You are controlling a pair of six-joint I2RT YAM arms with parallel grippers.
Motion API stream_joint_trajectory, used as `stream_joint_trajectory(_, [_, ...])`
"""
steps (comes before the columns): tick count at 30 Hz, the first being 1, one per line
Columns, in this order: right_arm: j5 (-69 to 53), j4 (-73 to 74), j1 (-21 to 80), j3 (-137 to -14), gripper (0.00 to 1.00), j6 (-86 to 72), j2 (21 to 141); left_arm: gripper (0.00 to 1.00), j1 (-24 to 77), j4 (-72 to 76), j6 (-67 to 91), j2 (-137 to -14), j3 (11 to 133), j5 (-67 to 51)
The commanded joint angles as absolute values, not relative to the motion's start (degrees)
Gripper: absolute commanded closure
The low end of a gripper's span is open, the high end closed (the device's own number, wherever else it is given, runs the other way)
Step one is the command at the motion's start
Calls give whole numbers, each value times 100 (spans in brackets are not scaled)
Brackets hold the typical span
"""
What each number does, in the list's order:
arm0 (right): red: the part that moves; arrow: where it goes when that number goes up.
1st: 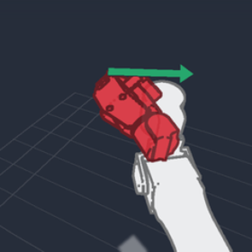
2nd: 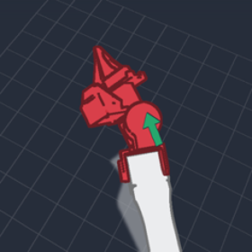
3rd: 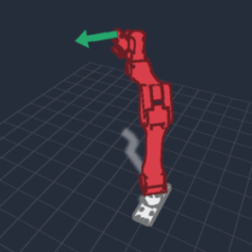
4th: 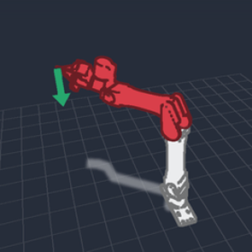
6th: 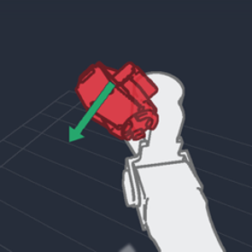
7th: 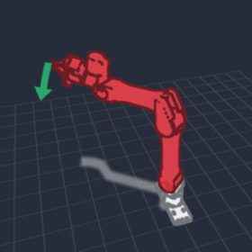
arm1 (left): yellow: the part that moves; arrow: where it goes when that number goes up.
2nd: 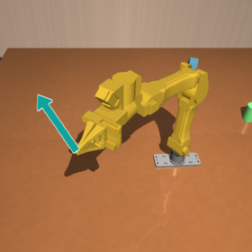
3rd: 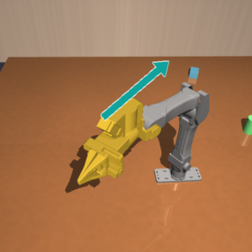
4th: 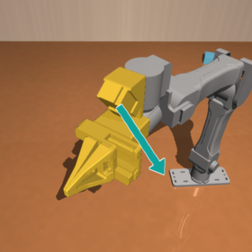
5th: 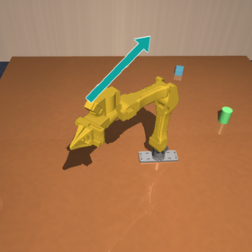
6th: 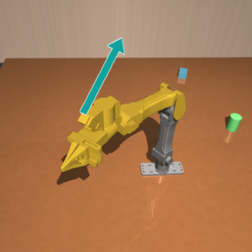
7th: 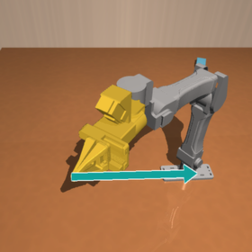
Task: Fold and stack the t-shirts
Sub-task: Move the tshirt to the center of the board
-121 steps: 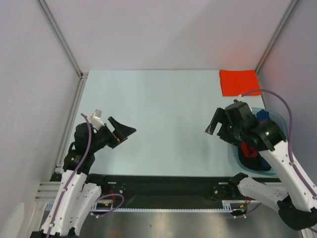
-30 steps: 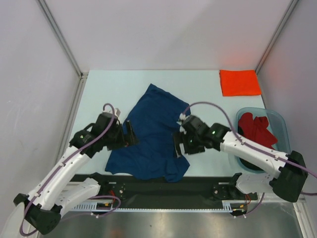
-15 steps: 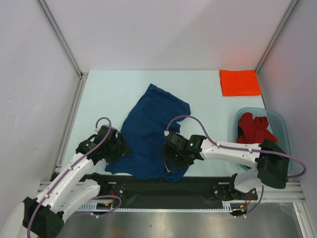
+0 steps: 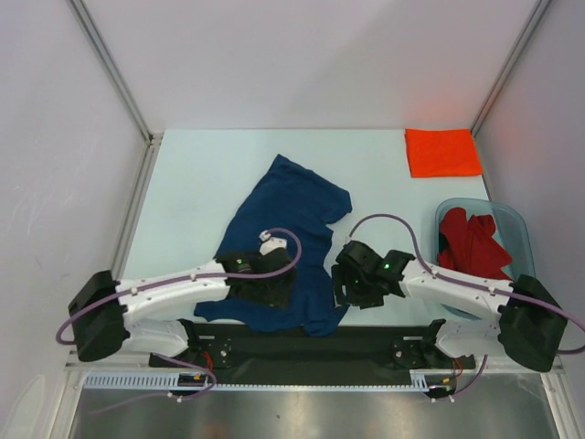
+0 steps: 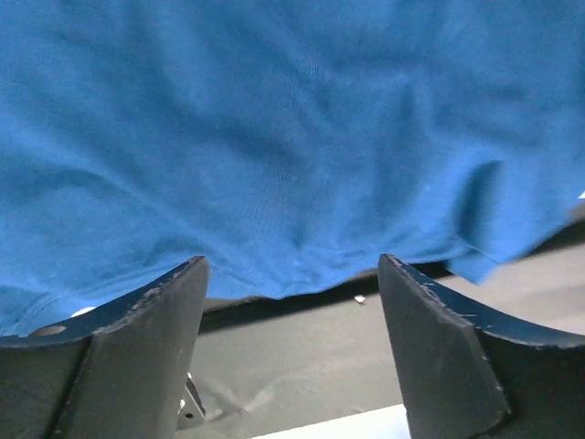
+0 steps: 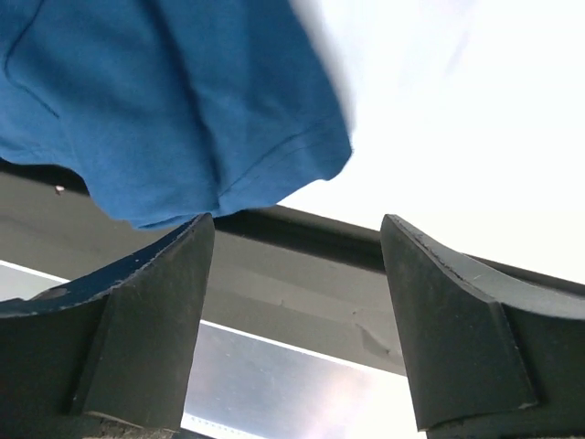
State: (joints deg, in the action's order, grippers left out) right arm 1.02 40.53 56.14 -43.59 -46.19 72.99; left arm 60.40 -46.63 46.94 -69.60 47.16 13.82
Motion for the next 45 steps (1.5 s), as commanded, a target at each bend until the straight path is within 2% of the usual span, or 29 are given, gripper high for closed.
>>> stream_joint_trajectory(1, [-333, 3491, 5258, -4018, 22, -4755, 6926, 17, 6205, -4448, 4526, -7408, 4746, 1697])
stream_joint_trajectory(4, [-719, 3035, 5002, -3639, 23, -4764, 6794, 13, 6311, -4228, 4483, -7821, 4711, 1688])
stream_joint_trajectory(8, [-984, 2558, 4860, -3489, 24, -4720, 7021, 17, 6319, -3737, 4421, -8270, 4641, 1468])
stream_joint_trajectory(12, [-1081, 2304, 4799, -3463, 27, -4746, 7338, 32, 6319, -3358, 4438, -8639, 4527, 1091])
stream_joint_trajectory(14, [-1265, 2031, 4764, -3410, 30, -4825, 7426, 42, 6319, -3305, 4447, -8762, 4518, 1029])
stream_joint_trajectory(18, [-1450, 1688, 4623, -3366, 46, -4869, 7611, 63, 6319, -3147, 4351, -8640, 4421, 932])
stream_joint_trajectory(19, [-1502, 1627, 4519, -3349, 56, -4860, 7646, 73, 6319, -3173, 4316, -8596, 4447, 966])
stream_joint_trajectory(21, [-1573, 1617, 4386, -3357, 73, -4817, 7629, 84, 6328, -3357, 4141, -8447, 4657, 1045])
stream_joint_trajectory(22, [-1582, 1661, 4238, -3375, 90, -4756, 7542, 93, 6328, -3444, 4061, -8394, 4763, 1150])
stream_joint_trajectory(23, [-1573, 1731, 4175, -3401, 100, -4694, 7471, 97, 6328, -3672, 3982, -8324, 4877, 1195])
stream_joint_trajectory(24, [-1486, 1879, 4097, -3584, 100, -4519, 7375, 100, 6328, -3796, 3807, -8201, 5174, 1230])
stream_joint_trajectory(26, [-1354, 2485, 3947, -3900, 100, -4343, 6859, 100, 6337, -4225, 3605, -8025, 5544, 1292])
stream_joint_trajectory(32, [-1020, 4533, 3166, -5947, 100, -4079, 5136, 100, 6513, -4456, 2594, -7085, 7091, 941])
stream_joint_trajectory(37, [-651, 5842, 2883, -8606, 100, -3797, 4852, 100, 6530, -4430, 2101, -6926, 8760, -103])
stream_joint_trajectory(41, [-466, 6169, 2883, -10338, 100, -3753, 4974, 100, 6574, -4027, 1986, -7057, 9912, -965])
stream_joint_trajectory(45, [-544, 6153, 2892, -11600, 100, -3447, 5317, 100, 6565, -3893, 1908, -7084, 10720, -740])
